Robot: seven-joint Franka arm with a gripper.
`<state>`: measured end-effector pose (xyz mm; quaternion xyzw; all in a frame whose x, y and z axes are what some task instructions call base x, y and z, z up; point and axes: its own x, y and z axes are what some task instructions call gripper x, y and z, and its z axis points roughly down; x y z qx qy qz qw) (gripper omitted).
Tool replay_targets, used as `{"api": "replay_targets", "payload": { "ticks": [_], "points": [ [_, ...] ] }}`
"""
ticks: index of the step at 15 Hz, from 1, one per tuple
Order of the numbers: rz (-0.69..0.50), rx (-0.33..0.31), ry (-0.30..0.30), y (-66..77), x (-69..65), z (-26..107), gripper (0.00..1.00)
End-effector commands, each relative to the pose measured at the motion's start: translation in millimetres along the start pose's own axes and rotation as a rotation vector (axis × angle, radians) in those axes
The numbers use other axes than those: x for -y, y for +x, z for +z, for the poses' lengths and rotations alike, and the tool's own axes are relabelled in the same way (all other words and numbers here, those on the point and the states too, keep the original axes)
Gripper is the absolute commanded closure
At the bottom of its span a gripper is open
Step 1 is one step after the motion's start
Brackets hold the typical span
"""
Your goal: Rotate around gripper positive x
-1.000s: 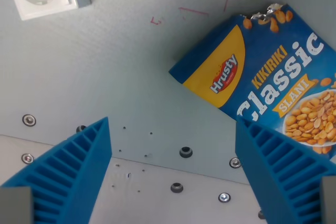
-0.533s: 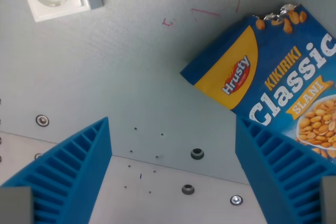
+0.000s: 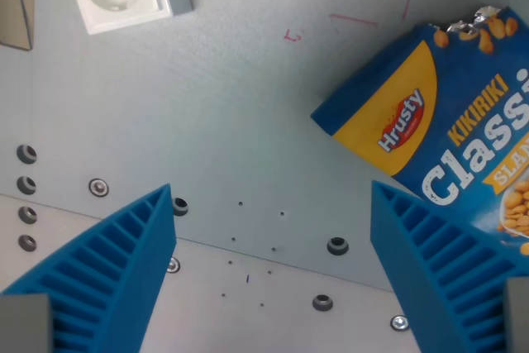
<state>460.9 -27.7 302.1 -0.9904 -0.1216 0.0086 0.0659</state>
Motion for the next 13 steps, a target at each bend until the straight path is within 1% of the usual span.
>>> {"api": "replay_targets", "payload": {
  "ticks": [1, 13],
  "points": [
    [-0.018, 0.020, 0.232, 2.5, -5.8, -5.7, 0.00],
    [-0.017, 0.021, 0.392, 2.5, -5.8, -5.7, 0.00]
  ]
}}
